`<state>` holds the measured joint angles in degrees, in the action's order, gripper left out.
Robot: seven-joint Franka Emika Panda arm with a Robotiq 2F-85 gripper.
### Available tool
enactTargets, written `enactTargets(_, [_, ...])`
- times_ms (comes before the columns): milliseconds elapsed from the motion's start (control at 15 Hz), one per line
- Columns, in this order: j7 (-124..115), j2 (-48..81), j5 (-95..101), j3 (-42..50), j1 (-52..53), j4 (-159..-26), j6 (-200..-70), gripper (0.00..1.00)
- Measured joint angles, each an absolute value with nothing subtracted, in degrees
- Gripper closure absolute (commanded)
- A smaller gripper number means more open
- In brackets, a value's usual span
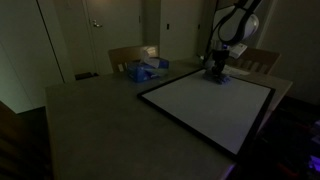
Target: Use the grey towel to wipe the board
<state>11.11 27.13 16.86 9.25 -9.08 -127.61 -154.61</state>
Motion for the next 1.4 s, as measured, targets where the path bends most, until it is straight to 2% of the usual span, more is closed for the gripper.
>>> enactTargets(1000, [13.3, 24.4, 12.6, 2.3, -6.2, -129.8, -147.1, 0.98])
enactTargets(1067, [13.3, 24.3, 12.6, 2.4, -6.2, -129.9, -147.3, 0.90])
enactTargets(1267, [13.2, 24.3, 12.6, 2.4, -6.2, -129.9, -147.3, 0.90])
enactTargets(1333, [13.2, 24.3, 12.6, 2.4, -6.2, -129.9, -147.3, 0.98])
enactTargets(1400, [13.2, 24.3, 12.6, 2.4, -6.2, -129.9, -147.3, 0.98])
